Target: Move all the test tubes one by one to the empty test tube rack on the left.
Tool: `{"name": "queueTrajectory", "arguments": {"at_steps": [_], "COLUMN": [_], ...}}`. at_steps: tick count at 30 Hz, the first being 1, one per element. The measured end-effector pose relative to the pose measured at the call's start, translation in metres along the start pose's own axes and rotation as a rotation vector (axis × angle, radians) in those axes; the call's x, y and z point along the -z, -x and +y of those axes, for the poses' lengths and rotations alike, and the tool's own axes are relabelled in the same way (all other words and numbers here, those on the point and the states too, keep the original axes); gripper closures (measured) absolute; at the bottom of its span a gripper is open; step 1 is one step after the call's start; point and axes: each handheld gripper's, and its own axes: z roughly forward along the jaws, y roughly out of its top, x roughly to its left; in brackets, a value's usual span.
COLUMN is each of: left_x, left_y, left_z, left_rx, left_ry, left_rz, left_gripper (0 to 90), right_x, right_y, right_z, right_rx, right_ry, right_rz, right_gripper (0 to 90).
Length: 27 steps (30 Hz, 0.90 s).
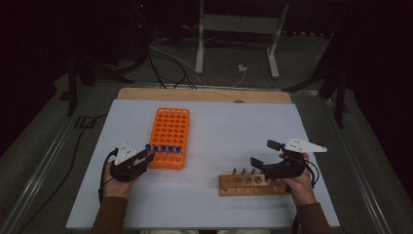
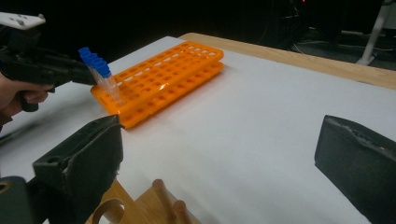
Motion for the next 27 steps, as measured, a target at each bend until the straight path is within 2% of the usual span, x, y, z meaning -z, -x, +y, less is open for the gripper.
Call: {"name": "queueTrajectory", "arguments": {"at_steps": [4,6,13,27], "left_x": [0.0041,0.0037,0.0019,0.0006], "left_y": [-0.0002,-0.0001,0.0014,0.0008], "left_z": [0.0026,0.0019,0.0001,-0.0021], "left_rx": [-0.003,-0.007,-0.016,-0.006], "left_ry": [0.031,0.022,0.0,-0.014], "left_rz": [0.003,0.003,0.003,-0.005], "left_gripper": [72.9,76.7,77.3,76.6], "right_x": [-0.0009,-0.0012,-0.0011,0.0013], "right_y": [-0.0006,-0.0008,-0.0001,0.0015], "right_z": [-0.0003,-0.0002,-0.0004,-0.0007], "right_rx": [0.0,-0.001,0.0,-0.003], "right_ry": [-0.005,-0.004,-0.003,0.006], "right_rz": [0.001,0.001,0.002,-0.001], "right_gripper": [1.2,1.2,1.2,1.2]}}
